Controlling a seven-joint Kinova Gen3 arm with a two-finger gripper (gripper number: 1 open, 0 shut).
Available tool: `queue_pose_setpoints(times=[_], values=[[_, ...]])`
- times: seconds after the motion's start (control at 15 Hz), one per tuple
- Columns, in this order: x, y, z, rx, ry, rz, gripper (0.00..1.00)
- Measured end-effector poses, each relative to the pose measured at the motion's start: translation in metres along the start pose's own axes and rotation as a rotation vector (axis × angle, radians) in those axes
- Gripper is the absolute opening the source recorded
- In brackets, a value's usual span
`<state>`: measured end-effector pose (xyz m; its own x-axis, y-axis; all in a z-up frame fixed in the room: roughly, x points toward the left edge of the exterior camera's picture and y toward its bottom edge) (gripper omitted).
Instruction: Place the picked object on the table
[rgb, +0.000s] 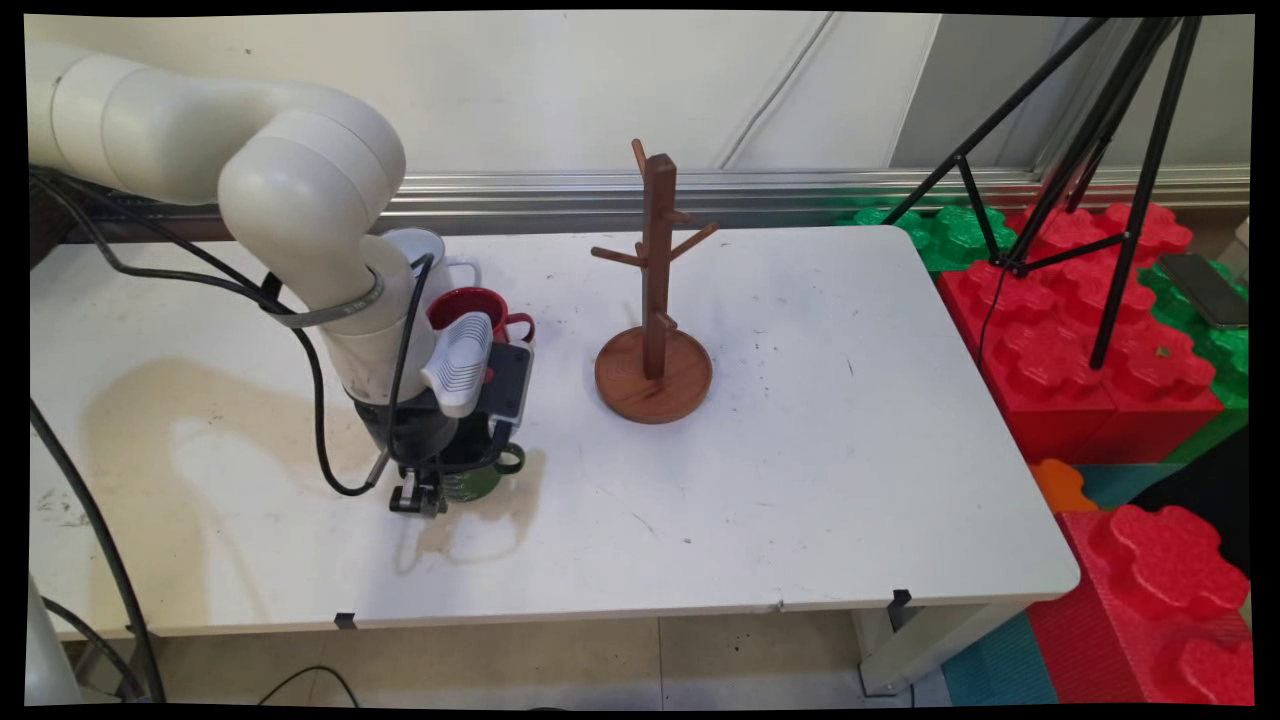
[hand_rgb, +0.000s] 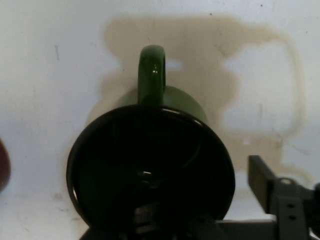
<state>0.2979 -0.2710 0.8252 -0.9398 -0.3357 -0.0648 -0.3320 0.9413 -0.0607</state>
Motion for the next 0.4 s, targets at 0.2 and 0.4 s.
queue_pose_setpoints(times=[0.2, 0.4], values=[[0.0004, -0.0004, 0.0009, 0.003, -0.001, -0.002, 1.0], [0.0004, -0.002, -0.0016, 0.01, 0.002, -0.002, 1.0]])
